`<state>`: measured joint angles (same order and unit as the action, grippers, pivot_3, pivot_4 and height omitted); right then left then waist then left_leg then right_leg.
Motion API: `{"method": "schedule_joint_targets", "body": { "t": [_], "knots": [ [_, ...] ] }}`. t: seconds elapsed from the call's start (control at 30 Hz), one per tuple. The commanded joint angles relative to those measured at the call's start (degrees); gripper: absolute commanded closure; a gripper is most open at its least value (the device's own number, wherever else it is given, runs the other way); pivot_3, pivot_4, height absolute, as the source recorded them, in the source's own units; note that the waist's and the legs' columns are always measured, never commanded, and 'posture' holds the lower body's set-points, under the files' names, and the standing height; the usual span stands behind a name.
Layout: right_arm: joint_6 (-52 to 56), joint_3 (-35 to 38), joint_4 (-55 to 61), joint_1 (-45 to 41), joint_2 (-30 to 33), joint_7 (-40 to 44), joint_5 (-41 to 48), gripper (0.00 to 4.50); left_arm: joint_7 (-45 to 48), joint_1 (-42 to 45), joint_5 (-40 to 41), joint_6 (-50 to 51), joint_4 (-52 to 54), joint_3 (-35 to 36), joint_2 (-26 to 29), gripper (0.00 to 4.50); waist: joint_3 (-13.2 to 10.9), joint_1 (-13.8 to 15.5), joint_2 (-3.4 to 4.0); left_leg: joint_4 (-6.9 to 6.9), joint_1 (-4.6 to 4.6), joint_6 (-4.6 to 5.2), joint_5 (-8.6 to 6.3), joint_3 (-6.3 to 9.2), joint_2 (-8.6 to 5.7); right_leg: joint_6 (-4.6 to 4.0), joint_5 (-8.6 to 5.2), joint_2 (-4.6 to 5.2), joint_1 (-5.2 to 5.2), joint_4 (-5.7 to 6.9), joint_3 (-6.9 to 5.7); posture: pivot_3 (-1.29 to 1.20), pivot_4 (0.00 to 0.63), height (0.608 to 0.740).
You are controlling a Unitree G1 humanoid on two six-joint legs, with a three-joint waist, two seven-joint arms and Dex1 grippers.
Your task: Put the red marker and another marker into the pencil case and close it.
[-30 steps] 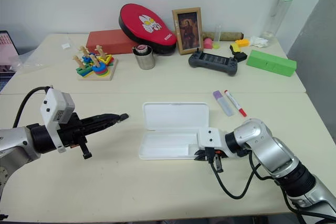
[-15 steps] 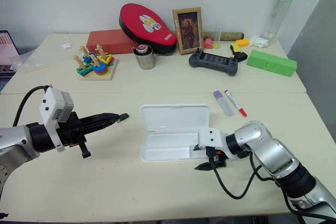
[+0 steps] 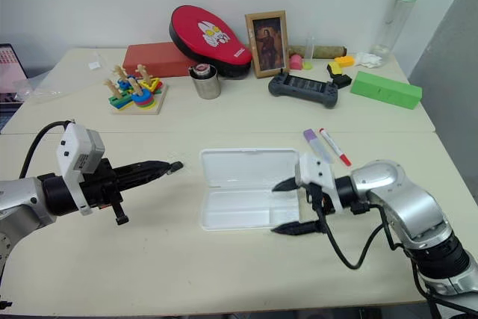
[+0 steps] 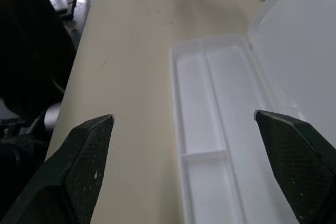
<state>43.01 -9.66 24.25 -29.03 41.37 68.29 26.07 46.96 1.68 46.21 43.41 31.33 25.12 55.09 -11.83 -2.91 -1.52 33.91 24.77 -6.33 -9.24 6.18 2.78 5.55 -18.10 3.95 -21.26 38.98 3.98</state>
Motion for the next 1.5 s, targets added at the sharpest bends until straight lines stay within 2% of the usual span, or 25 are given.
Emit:
{"method": "schedule_joint_targets", "body": {
  "t": [0.03, 0.33, 0.47, 0.67, 0.83, 1.1, 1.4, 1.5],
  "knots": [
    [-4.08, 4.89, -2.69, -3.23, 3.72, 0.23, -0.63, 0.01, 1.28, 0.42, 1.66, 1.01, 2.45, 1.54, 2.16, 4.50, 0.00, 0.02, 0.00, 0.00, 0.00, 0.00, 0.00, 0.00, 0.00, 0.00, 0.00, 0.00, 0.00, 0.00, 0.00, 0.00, 0.150, 0.740],
    [-6.55, 8.29, -17.23, -11.01, 6.50, -6.98, -5.91, 0.01, 1.93, 2.16, 6.53, 3.82, 6.05, 4.36, 5.10, 4.50, 0.00, -0.02, 0.00, -0.03, 0.01, 0.01, -0.01, -0.02, 0.00, -0.02, -0.01, 0.00, -0.03, -0.02, 0.00, 0.00, 0.150, 0.740],
    [-5.66, 6.82, -25.87, -14.51, 3.59, -16.12, -11.80, 0.01, 3.84, 1.55, 8.49, 4.93, 6.76, 4.94, 6.86, 4.50, -0.01, -0.29, 0.01, -0.02, 0.01, 0.00, 0.00, -0.05, 0.00, -0.02, -0.01, 0.01, -0.06, -0.01, 0.04, 0.00, 0.150, 0.740],
    [-6.43, 5.76, -33.74, -15.62, 0.07, -21.99, -16.27, 0.01, 5.82, 2.01, 10.37, 5.08, 8.69, 3.54, 8.25, 4.50, -0.02, -0.34, 0.03, -0.05, 0.04, 0.01, -0.01, -0.07, 0.00, -0.03, -0.01, 0.01, -0.09, -0.01, 0.05, 0.00, 0.150, 0.740],
    [-7.14, 5.99, -41.49, -16.97, -2.39, -26.01, -18.69, 0.01, 2.77, 7.53, 12.90, 4.52, 8.83, 1.41, 7.49, 4.50, -0.03, -0.35, 0.05, -0.06, 0.04, 0.01, 0.00, -0.05, 0.00, -0.03, -0.01, 0.00, -0.09, 0.01, 0.03, 0.00, 0.150, 0.740],
    [-11.76, 5.70, -52.19, -18.99, -5.62, -28.38, -21.21, 0.01, -3.93, 17.03, 15.36, 4.31, 8.00, -3.67, 4.65, 4.50, -0.03, -0.37, 0.05, -0.05, 0.04, 0.01, 0.00, -0.05, 0.00, -0.02, 0.00, 0.00, -0.07, 0.01, 0.04, 0.00, 0.150, 0.740],
    [-16.38, 4.79, -59.86, -19.74, -7.57, -27.69, -23.54, 0.01, -5.78, 19.90, 13.50, 3.63, 6.56, -6.73, 3.23, 4.50, -0.04, -0.51, 0.06, -0.05, 0.03, 0.01, 0.00, -0.05, 0.00, -0.02, 0.00, 0.00, -0.06, 0.02, 0.04, 0.00, 0.150, 0.740],
    [-17.75, 4.61, -62.18, -20.10, -7.84, -27.31, -24.25, 0.50, -5.72, 20.07, 12.91, 3.39, 6.21, -6.81, 3.06, 4.50, -0.04, -0.57, 0.06, -0.05, 0.03, 0.01, 0.00, -0.05, 0.00, -0.02, 0.00, 0.00, -0.06, 0.03, 0.04, 0.00, 0.150, 0.740]
  ]
}}
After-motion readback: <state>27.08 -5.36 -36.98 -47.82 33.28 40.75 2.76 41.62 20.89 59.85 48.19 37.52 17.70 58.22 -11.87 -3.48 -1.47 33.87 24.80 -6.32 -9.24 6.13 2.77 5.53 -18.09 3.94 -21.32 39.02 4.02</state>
